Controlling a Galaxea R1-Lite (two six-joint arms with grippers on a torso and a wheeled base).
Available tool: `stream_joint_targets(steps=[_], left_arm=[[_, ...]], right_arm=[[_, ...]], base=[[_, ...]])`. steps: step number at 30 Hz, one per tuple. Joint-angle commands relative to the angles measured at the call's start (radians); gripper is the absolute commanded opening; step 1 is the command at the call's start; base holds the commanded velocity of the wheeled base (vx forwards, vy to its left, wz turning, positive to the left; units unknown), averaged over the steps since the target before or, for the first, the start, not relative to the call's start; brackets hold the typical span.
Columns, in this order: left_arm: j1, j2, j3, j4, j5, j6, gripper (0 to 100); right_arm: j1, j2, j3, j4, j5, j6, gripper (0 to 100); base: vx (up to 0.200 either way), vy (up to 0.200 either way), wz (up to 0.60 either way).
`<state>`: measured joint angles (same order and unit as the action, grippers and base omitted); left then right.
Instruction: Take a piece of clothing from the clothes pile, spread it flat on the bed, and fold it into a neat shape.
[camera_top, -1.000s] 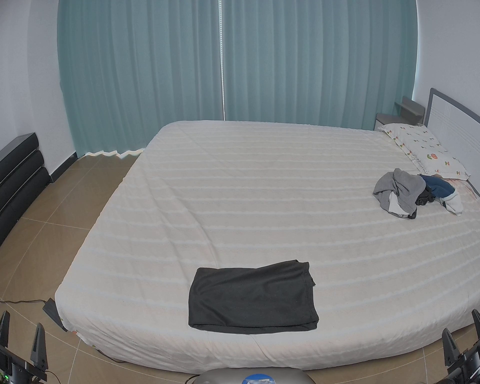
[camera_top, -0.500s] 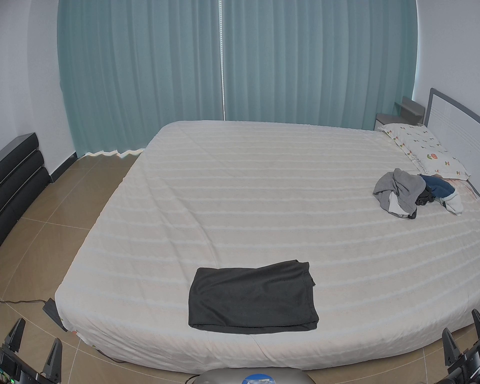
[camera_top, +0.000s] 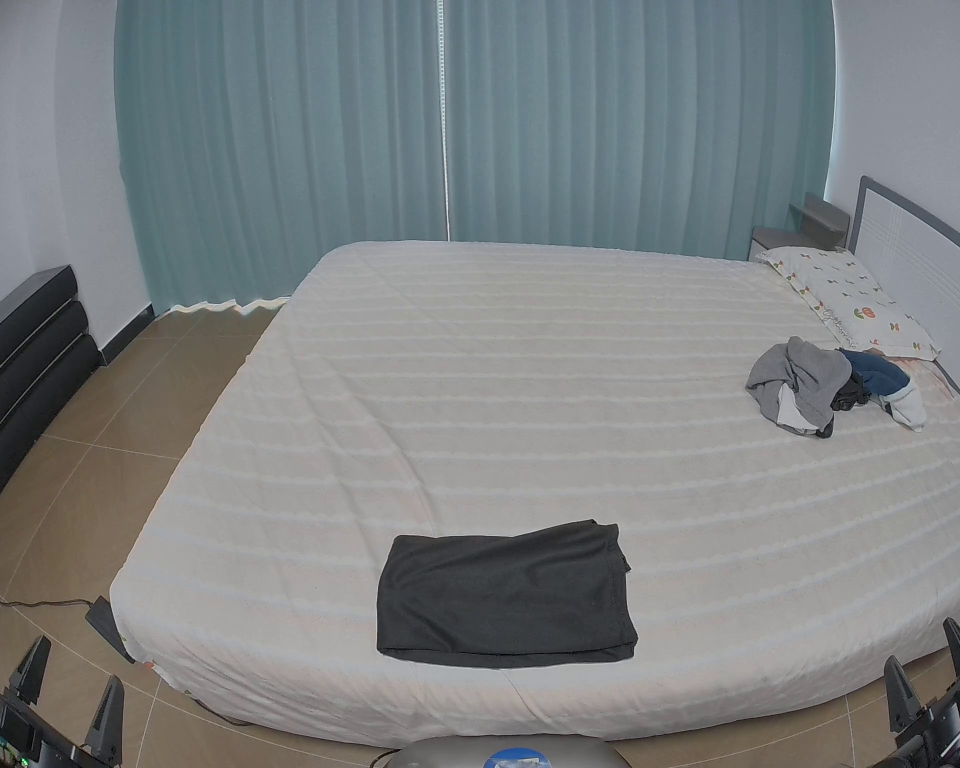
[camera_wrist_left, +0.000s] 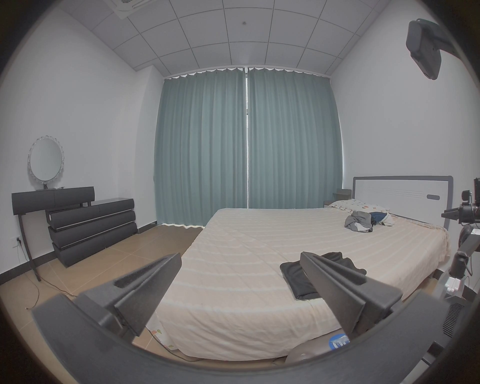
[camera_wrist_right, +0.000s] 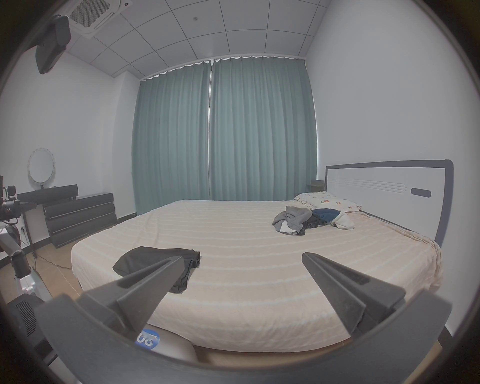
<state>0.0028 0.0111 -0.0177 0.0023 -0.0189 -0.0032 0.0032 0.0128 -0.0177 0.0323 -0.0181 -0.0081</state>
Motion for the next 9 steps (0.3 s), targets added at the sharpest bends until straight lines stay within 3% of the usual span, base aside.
stream_joint_targets(steps=[1,9], left_arm=[[0.0,-0.006,0.016,-0.001,0.001,-0.001,100],[0.0,-0.006,0.016,-0.001,0.001,-0.001,100]], right_arm=[[0.001,-0.011,0.005,0.0,0.0,0.002,100],[0.0,-0.011,0.005,-0.002,0.004,0.003,100]], base=[[0.0,0.0,0.0],[0.0,0.0,0.0]])
